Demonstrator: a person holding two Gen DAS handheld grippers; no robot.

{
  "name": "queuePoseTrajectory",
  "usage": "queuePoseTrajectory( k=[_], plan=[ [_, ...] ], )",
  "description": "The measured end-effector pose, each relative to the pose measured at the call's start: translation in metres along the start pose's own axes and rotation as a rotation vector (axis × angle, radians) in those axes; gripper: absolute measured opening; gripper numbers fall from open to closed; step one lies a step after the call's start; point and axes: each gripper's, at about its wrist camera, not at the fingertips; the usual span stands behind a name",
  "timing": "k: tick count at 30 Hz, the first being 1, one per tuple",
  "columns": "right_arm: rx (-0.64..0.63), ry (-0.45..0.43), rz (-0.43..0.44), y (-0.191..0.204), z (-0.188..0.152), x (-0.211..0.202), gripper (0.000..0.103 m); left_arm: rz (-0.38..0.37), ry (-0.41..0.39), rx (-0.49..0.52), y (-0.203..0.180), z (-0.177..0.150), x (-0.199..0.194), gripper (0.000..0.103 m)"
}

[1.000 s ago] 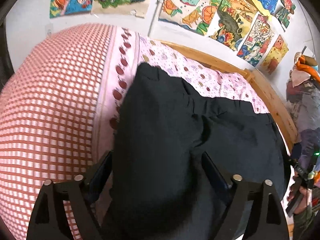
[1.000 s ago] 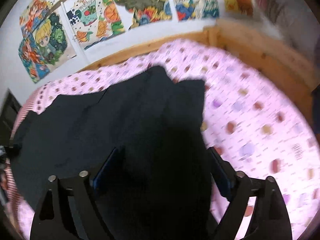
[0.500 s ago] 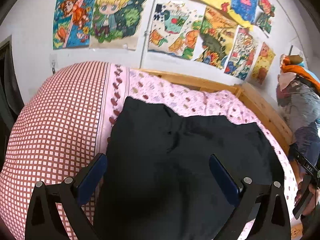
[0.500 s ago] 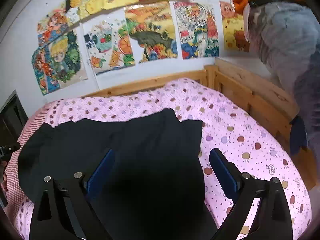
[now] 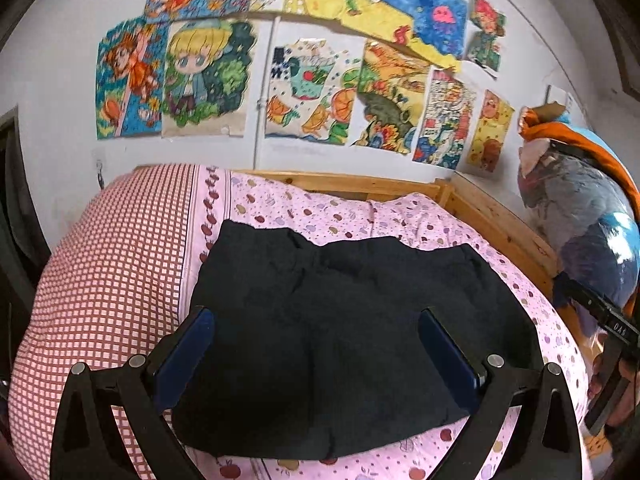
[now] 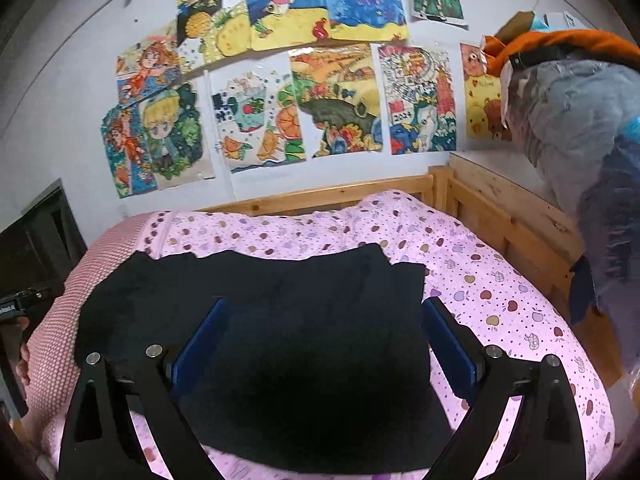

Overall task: Fold large clothes
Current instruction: 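Open both grippers and pull them back from the folded jacket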

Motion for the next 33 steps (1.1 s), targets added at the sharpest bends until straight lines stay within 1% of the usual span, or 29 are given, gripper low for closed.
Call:
queuePoseTrajectory(
  k=[5,10,17,23,33],
  plan=[
    [-0.037,-0.019,0.026,0.023,-0.006,-0.020,0.095,0.013,-0.076,0.045,-0.006,-0.011,-0.033,0.103],
    [-0.071,-0.034,0.061,0.042,-0.017,-0.041,0.095,0.023,-0.121,0.055,-0.005,-0.020,-0.058,0.103],
    [-0.102,-0.049,0.089,0.060,-0.038,-0.067,0.096,0.048,-0.117,0.061,-0.003,-0.042,-0.078,0.103],
    [-0.123,-0.060,0.120,0.073,-0.053,-0.081,0.097,0.037,-0.111,0.032,-0.002,-0.062,-0.092,0.103],
    [-0.175,-0.083,0.147,0.092,-0.073,-0.089,0.099,0.041,-0.168,0.052,-0.009,-0.086,-0.114,0.103]
  ],
)
Point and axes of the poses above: each gripper's, at about its wrist camera, not at the fingertips, and x roughly the way its jaws point, y to its left, z to its top, and after that the axes turned 15 degrees about z, right-handed
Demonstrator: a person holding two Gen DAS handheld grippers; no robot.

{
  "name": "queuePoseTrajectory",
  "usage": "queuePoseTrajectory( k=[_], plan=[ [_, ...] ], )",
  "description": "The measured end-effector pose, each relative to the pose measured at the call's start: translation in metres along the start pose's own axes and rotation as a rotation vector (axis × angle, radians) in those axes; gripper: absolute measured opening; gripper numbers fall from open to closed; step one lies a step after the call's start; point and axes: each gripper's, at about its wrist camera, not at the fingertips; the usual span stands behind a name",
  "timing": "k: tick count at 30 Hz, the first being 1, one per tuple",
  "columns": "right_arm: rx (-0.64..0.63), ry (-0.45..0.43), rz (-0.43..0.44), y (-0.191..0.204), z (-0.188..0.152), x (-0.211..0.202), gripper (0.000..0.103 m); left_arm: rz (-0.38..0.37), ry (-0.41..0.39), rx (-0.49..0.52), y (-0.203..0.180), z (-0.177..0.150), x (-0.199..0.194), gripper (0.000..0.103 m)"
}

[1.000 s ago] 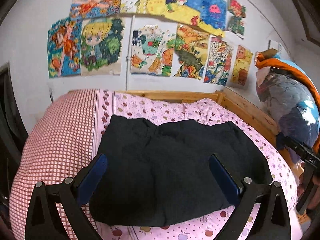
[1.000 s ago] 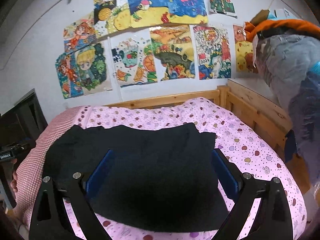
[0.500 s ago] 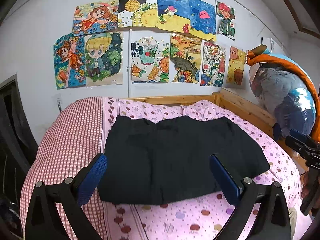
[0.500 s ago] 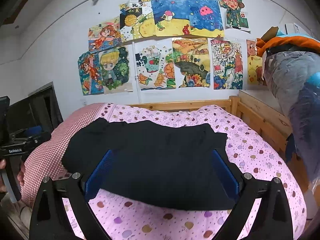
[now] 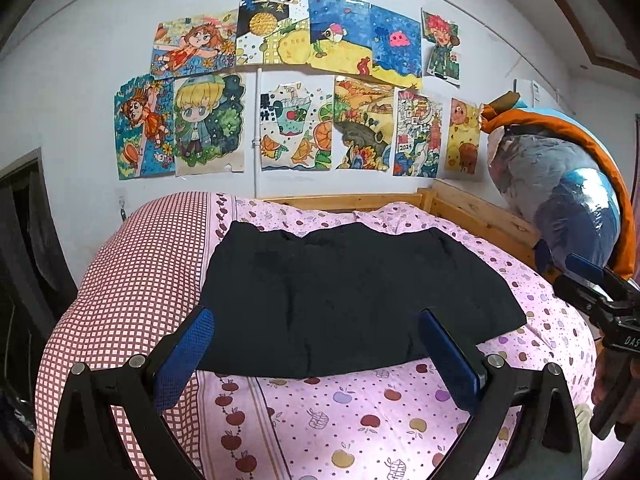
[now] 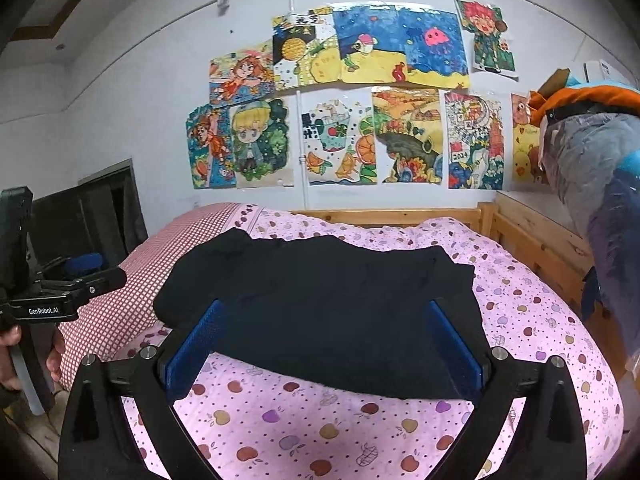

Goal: Fold large clothes

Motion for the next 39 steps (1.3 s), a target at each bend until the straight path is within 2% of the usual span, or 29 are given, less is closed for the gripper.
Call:
queuePoseTrajectory(
  k=[9,16,23,28,39],
  plan=[
    [0.025,-0.020,0.007,0.007,-0.019,-0.007,0.101,0.016,-0.044,0.010,0.001,-0.014,-0.017,0.103],
    [0.040,-0.022,-0.008,0.014,-0.040,-0.016,0.101,0.051,-0.057,0.000,0.002,-0.038,-0.026,0.103],
    [0.037,-0.003,-0.041,0.020,-0.069,-0.018,0.101,0.055,-0.032,-0.024,0.008,-0.065,-0.023,0.103],
    [0.032,0.020,-0.068,0.017,-0.081,-0.014,0.101,0.100,-0.027,0.009,0.005,-0.079,-0.017,0.103],
    [0.064,0.051,-0.055,0.011,-0.090,-0.006,0.101,0.079,-0.007,0.011,0.003,-0.087,-0.011,0.103]
  ],
)
Point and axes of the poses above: each gripper's, at about its wrist camera, not at the fingertips, and x roughly the way its jaws point, y to its left, z to its top, and after that the axes turned 15 degrees about z, right-handed
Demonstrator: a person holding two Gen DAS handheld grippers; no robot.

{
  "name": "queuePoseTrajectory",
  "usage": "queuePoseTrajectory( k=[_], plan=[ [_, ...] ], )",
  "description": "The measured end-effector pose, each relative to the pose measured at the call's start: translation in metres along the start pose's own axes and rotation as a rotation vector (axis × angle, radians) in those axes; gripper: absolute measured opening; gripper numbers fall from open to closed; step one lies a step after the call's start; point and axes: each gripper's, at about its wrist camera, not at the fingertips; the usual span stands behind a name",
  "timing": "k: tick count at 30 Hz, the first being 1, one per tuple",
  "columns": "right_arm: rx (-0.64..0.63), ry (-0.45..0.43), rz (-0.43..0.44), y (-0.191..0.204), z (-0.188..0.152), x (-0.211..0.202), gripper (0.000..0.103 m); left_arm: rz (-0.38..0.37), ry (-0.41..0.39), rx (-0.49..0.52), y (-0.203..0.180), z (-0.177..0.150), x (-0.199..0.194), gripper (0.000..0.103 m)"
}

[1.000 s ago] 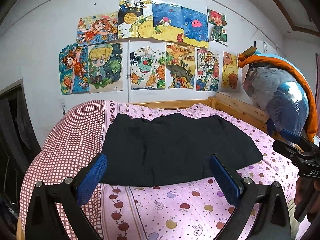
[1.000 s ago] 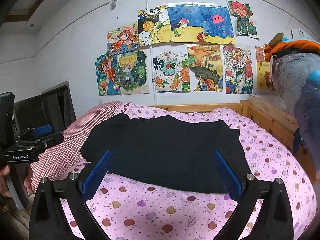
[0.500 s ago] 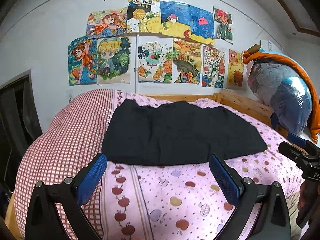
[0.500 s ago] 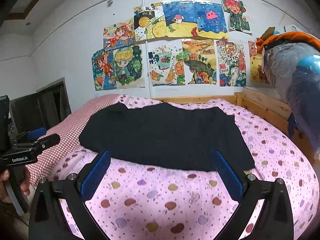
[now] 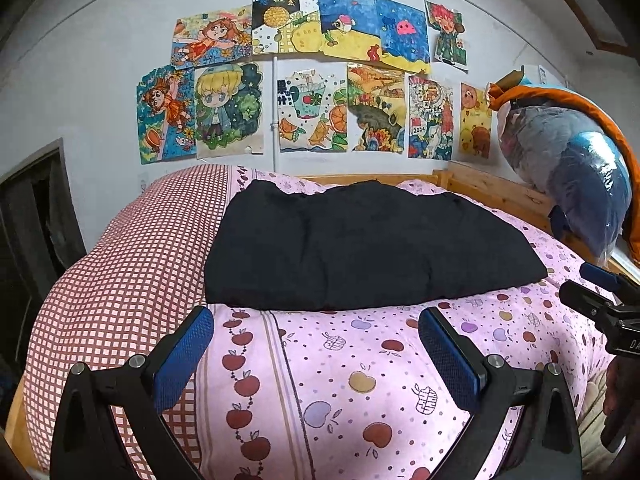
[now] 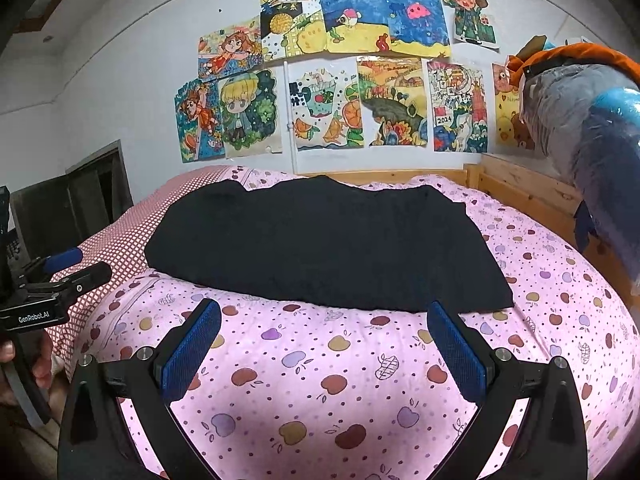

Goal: Fold large clothes

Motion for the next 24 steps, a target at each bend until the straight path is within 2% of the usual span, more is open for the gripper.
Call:
queuePoseTrajectory(
  k=[24],
  plan=[
    [0.011,-0.002,0.003,-0.0040,-0.0040,0.0015,0.101,-0.011,-0.011,0.014,-0.0025,0.0011,-0.0002,0.103]
  ],
)
Point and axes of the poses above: each gripper's, at about its wrist camera, not at the fingertips, and x roughly the way its jaws point, y to its left, z to its top, and after that the axes turned 15 degrees about z, right-handed
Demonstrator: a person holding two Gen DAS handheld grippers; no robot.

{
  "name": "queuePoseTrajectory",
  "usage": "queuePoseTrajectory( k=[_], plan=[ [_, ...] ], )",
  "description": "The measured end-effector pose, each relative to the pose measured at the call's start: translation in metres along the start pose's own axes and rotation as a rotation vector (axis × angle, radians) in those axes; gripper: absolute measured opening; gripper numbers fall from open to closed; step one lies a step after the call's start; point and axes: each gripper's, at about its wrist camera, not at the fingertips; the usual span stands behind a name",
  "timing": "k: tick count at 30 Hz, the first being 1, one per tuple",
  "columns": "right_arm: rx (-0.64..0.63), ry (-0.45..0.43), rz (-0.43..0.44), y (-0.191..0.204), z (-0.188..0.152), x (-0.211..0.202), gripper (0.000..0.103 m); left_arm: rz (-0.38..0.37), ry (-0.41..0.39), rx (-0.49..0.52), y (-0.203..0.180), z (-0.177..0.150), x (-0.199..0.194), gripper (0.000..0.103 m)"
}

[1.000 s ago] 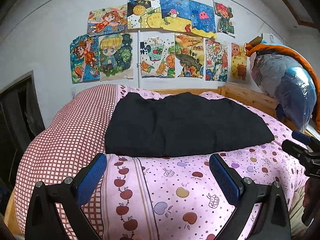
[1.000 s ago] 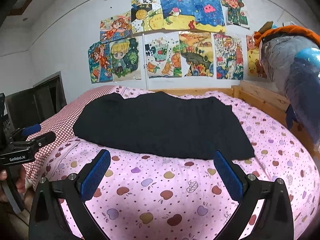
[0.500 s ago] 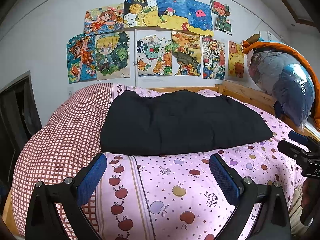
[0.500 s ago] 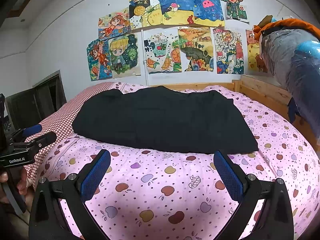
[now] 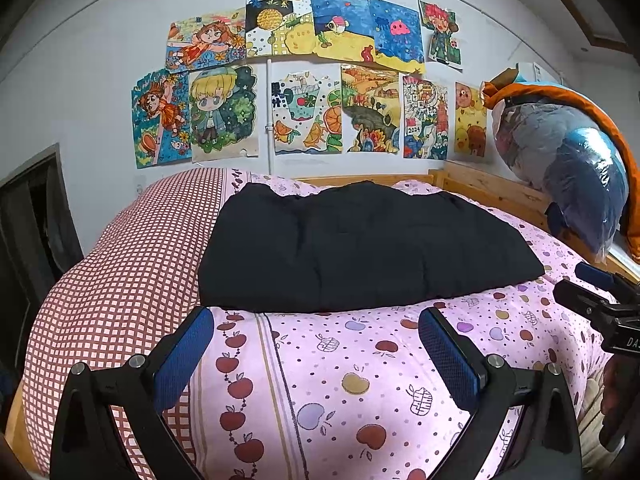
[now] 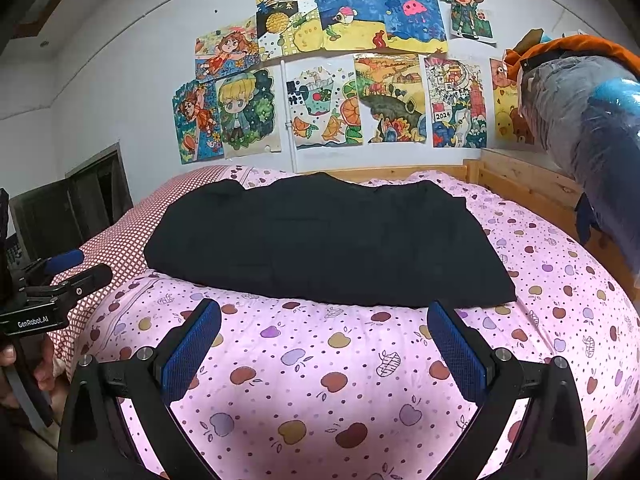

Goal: Fold large clothes

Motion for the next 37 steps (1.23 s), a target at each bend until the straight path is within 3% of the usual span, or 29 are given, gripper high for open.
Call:
queuePoseTrajectory(
  k=[21,25,28,37],
  plan=[
    [0.009,-0.001,-0.001,-0.0039,-0.0006,-0.0007,0.101,-0.014,0.020,-0.004,-0.0004,-0.0036,0.0032,0.103],
    [0.009,-0.001,-0.001,-0.0035,-0.0007,-0.0005,0.101,0.004,0.024,-0.009,-0.0002,-0.0030,0.0038,0.103],
    [0.007,-0.003,-0.003,-0.0038,-0.0001,-0.0011,0.101,0.084,0.014,0.007,-0.0034,-0.0029,0.0032,0.103],
    [0.013,-0.002,-0.003,-0.0048,-0.0002,-0.0016,0.101,0.075,0.002,0.022,-0.0057,-0.0024,0.0003,0.103]
  ],
)
Point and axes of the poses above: each gripper's, at about its wrist camera, not at the fingertips, and x roughly the way its jaws point, y to its left, z to its top, and after that the axes turned 15 degrees about z, right-handed
